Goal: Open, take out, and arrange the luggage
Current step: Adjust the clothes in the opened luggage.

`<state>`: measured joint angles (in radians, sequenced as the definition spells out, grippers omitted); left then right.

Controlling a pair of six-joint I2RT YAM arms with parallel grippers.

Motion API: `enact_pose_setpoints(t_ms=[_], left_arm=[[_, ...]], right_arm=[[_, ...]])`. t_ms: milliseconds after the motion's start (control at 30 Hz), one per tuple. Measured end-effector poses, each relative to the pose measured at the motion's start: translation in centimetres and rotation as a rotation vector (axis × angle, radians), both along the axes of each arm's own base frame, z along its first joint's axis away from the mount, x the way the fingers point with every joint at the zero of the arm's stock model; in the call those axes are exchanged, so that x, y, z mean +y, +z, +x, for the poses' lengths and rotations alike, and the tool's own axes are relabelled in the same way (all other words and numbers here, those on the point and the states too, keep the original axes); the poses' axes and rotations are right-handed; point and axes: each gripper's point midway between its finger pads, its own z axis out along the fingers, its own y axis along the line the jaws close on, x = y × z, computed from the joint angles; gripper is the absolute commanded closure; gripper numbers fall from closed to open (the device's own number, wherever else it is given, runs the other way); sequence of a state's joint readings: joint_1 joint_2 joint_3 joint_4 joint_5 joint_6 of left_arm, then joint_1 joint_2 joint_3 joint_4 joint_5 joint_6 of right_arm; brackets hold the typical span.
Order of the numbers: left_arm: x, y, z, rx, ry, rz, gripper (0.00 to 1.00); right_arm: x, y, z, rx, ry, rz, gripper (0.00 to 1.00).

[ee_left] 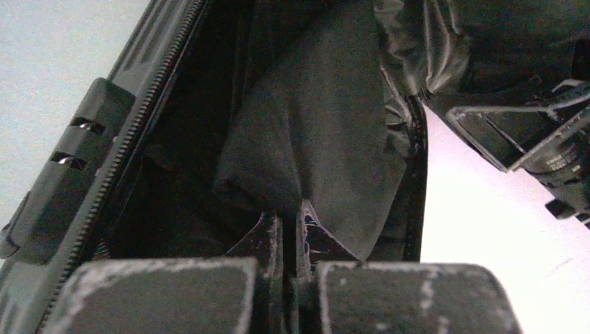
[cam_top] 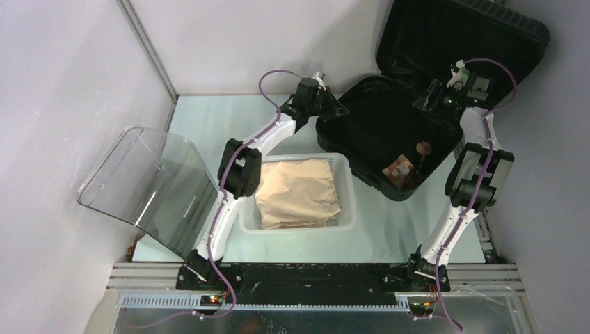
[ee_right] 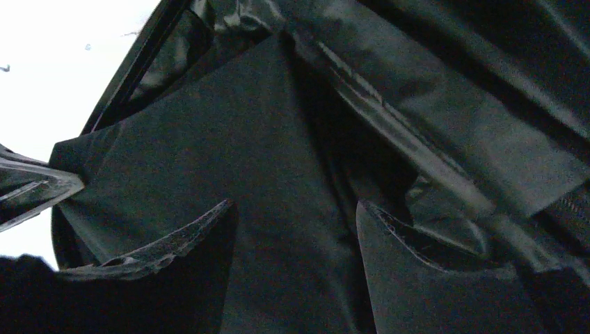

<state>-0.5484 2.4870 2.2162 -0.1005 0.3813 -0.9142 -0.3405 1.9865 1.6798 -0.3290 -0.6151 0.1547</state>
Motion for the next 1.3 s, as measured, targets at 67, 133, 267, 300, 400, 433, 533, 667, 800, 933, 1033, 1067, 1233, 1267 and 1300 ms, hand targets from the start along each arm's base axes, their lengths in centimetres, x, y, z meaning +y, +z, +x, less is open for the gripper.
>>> enact_pose_setpoints(t_ms=[67, 133, 267, 300, 400, 433, 533, 667, 800, 933, 1033, 1067, 1233, 1267, 1300], left_arm=[[0.3, -0.2, 0.1, 0.000, -0.006, 0.008, 1.00], [0.5, -0.3, 0.1, -0.001, -0.012, 0.013, 1.00], [0.6, -0.3, 0.0, -0.002, -0.022, 0.012, 1.00], [0.7, -0.3, 0.0, -0.003, -0.026, 0.012, 1.00], [0.7, -0.3, 0.0, -0.010, -0.036, 0.015, 1.00], [0.7, -0.3, 0.0, -0.013, -0.038, 0.016, 1.00], [0.9, -0.3, 0.0, -0.013, -0.041, 0.014, 1.00], [1.0, -0.4, 0.2, -0.014, -0.042, 0.011, 1.00], [1.0, -0.8, 0.4, -0.015, -0.047, 0.005, 1.00], [1.1, -1.3, 0.6, -0.013, -0.046, 0.004, 1.00], [1.1, -1.6, 0.7, -0.011, -0.045, 0.004, 1.00], [1.1, -1.6, 0.8, -0.011, -0.044, 0.005, 1.00], [1.1, -1.6, 0.8, -0.012, -0.045, 0.003, 1.00], [1.1, -1.6, 0.8, -0.012, -0.045, 0.003, 1.00], [1.1, -1.6, 0.8, -0.013, -0.044, 0.003, 1.00]], right_arm=[[-0.1, -0.6, 0.7, 0.006, 0.024, -0.011, 0.33], [-0.2, -1.3, 1.2, 0.015, 0.044, -0.019, 0.34], [-0.2, -2.7, 2.2, 0.036, 0.084, -0.028, 0.34], [-0.2, -3.0, 2.3, 0.040, 0.090, -0.029, 0.33], [0.1, -4.1, 2.8, 0.061, 0.108, -0.030, 0.31], [0.2, -4.4, 2.8, 0.069, 0.112, -0.029, 0.31], [0.6, -5.5, 2.9, 0.096, 0.130, -0.028, 0.29], [1.1, -6.7, 3.2, 0.117, 0.153, -0.033, 0.25], [1.6, -7.8, 3.1, 0.145, 0.177, -0.036, 0.29], [2.2, -7.9, 3.1, 0.142, 0.212, -0.034, 0.39], [2.8, -7.9, 2.9, 0.141, 0.237, -0.029, 0.51], [3.0, -7.9, 2.9, 0.138, 0.246, -0.028, 0.64], [3.6, -7.9, 2.7, 0.133, 0.276, -0.029, 0.95], [3.7, -7.8, 2.7, 0.133, 0.278, -0.035, 0.97], [3.7, -7.9, 2.8, 0.135, 0.275, -0.043, 0.98]])
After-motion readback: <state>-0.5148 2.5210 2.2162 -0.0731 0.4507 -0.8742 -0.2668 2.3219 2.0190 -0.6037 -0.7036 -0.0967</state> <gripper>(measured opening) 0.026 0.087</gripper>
